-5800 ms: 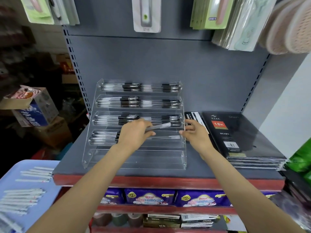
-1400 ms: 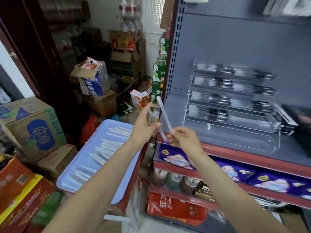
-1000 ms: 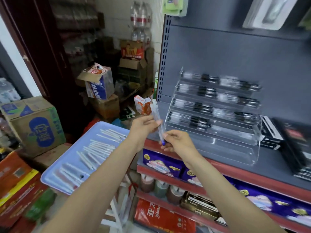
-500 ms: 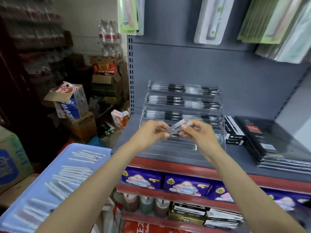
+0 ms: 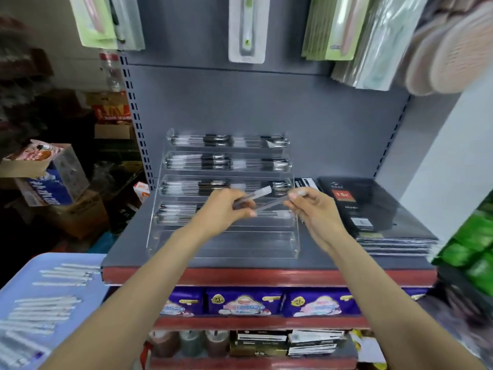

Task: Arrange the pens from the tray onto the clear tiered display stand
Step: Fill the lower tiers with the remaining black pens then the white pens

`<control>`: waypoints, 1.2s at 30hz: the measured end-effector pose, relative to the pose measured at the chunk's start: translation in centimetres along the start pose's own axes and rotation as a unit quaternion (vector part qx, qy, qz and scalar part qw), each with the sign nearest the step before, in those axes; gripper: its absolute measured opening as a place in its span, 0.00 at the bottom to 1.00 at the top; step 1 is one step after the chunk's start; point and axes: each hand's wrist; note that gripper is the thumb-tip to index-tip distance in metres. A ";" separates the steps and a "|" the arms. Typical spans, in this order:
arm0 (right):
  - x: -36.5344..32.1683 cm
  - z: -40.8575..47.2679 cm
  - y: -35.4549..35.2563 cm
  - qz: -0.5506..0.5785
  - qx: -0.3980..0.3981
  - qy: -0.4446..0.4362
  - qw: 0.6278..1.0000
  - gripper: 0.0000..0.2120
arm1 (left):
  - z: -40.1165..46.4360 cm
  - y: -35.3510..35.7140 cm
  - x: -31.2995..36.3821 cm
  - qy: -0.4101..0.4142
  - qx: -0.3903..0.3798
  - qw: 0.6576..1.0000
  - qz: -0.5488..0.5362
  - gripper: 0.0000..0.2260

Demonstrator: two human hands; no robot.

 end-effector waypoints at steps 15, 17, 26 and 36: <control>2.2 3.4 -2.7 -0.246 -0.030 0.080 0.965 0.24 | 2.7 0.6 -0.5 -0.107 -0.055 0.976 0.179 0.11; 2.5 3.6 -2.7 -0.242 -0.026 0.079 0.967 0.24 | 2.8 0.8 -0.7 -0.107 -0.047 0.980 0.161 0.12; 3.5 3.9 -2.8 -0.213 -0.014 0.070 0.974 0.24 | 1.7 2.4 -1.3 -0.063 -0.069 0.989 0.111 0.18; 3.7 4.0 -2.8 -0.239 -0.010 0.060 0.969 0.23 | 4.1 4.5 -0.4 0.005 -0.076 0.994 0.082 0.08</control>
Point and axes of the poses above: each hand's wrist, its own z-axis towards the middle knuckle, its own y-axis out of the palm, x = y × z, and after that the axes turned 8 degrees about -z, right-handed
